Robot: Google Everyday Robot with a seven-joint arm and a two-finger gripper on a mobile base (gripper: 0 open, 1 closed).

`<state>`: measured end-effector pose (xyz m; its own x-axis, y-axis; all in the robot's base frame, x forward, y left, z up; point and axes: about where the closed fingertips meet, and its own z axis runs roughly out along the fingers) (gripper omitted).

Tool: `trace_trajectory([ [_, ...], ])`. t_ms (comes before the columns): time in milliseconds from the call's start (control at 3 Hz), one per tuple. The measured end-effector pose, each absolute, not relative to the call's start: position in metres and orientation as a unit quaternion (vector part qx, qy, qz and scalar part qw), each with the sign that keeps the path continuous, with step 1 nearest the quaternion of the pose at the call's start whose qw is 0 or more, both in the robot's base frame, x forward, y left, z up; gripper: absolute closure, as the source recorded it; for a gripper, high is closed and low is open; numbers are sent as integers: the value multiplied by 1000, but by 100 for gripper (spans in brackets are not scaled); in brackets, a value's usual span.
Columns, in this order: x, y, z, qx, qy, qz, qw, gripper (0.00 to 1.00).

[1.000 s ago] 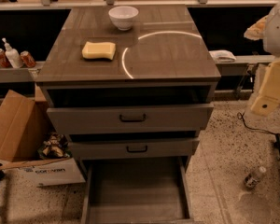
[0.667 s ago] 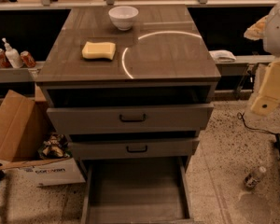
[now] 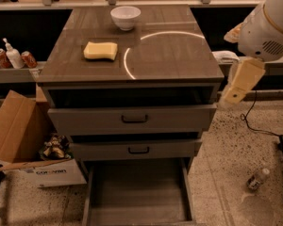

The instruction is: Place sponge into bottom drawer

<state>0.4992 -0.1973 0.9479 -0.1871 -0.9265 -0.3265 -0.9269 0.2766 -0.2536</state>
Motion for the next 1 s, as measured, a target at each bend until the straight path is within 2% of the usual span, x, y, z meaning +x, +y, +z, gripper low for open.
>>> trace_trajectory([
  [333, 527, -187, 938, -585, 773, 24, 245, 0],
  [1000, 548, -183, 933, -588, 765, 29, 261, 0],
])
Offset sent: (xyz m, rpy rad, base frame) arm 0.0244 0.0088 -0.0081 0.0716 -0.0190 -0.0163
